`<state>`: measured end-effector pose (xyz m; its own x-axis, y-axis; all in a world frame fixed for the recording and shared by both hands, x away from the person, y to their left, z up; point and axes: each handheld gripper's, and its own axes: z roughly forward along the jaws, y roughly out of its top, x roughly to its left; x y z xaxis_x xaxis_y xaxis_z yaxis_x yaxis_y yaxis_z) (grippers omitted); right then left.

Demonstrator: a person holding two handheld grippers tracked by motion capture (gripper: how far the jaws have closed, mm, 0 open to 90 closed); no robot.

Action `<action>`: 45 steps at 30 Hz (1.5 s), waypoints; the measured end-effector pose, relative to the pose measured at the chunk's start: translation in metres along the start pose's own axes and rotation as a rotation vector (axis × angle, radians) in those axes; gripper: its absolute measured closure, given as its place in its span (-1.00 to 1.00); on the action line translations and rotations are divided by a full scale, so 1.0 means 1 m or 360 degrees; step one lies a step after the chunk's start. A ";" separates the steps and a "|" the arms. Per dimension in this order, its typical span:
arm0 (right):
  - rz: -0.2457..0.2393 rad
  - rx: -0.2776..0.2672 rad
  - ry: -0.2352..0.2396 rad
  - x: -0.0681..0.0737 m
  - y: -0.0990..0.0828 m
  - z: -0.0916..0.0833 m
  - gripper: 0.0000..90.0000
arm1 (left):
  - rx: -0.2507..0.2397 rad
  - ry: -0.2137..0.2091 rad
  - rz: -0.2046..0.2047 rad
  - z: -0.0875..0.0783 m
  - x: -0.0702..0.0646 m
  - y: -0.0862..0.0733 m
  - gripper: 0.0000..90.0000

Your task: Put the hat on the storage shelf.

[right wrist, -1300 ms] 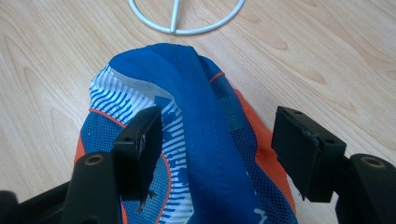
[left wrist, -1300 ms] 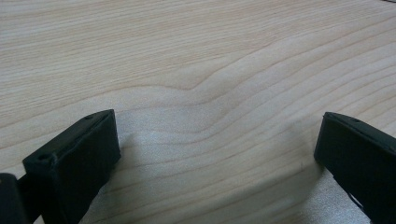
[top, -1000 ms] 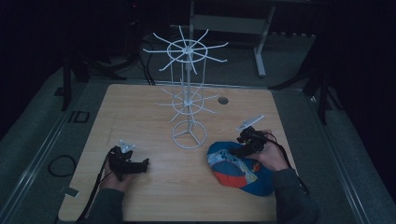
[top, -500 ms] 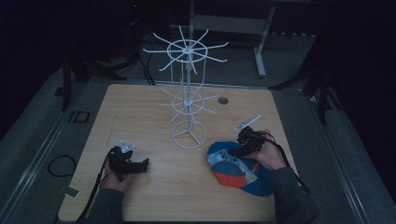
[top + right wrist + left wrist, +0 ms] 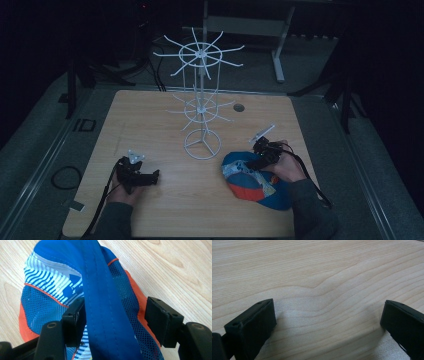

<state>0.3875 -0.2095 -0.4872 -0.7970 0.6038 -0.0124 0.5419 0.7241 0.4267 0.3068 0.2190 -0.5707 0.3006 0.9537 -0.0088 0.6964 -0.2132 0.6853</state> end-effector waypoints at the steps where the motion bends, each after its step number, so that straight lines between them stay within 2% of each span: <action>1: 0.0000 0.0000 0.0000 0.000 0.000 0.000 -0.23 | 0.0000 0.0000 0.0000 0.000 0.000 0.000 -1.00; 21: -0.0003 0.0101 0.0053 -0.002 0.002 0.009 -0.15 | 0.0000 0.0000 0.0001 0.000 0.000 0.000 -1.00; 23: -0.0005 0.0110 0.0055 -0.002 0.002 0.010 -0.06 | 0.0001 0.0000 0.0001 0.000 0.000 0.000 -1.00; 28: -0.0005 0.0162 0.0109 -0.001 0.003 0.013 0.33 | 0.0000 0.0000 0.0001 0.000 0.000 0.000 -1.00; 31: -0.0021 0.0190 0.0133 0.001 0.003 0.014 0.76 | 0.0000 0.0000 0.0000 0.000 0.000 0.000 -1.00; 32: -0.0032 0.0181 0.0133 0.001 0.003 0.014 0.91 | 0.0000 0.0000 0.0000 0.000 0.000 0.000 -1.00; 33: -0.0035 0.0165 0.0140 0.001 0.003 0.012 0.95 | 0.0001 0.0000 0.0000 0.000 0.000 0.000 -1.00; 36: -0.0051 0.0114 0.0147 0.003 0.002 0.005 0.96 | 0.0001 0.0000 0.0000 0.000 0.000 0.000 -1.00; 39: -0.0047 0.0014 0.0157 0.005 0.001 -0.007 0.96 | 0.0001 0.0000 0.0001 0.000 0.000 0.000 -1.00; 45: 0.0006 -0.0213 0.0264 0.000 -0.003 -0.030 0.96 | 0.0000 0.0000 0.0001 0.000 0.000 0.000 -1.00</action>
<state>0.3785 -0.2213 -0.4615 -0.8341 0.5351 0.1340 0.5135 0.6645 0.5428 0.3068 0.2190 -0.5707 0.3008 0.9536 -0.0084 0.6962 -0.2136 0.6853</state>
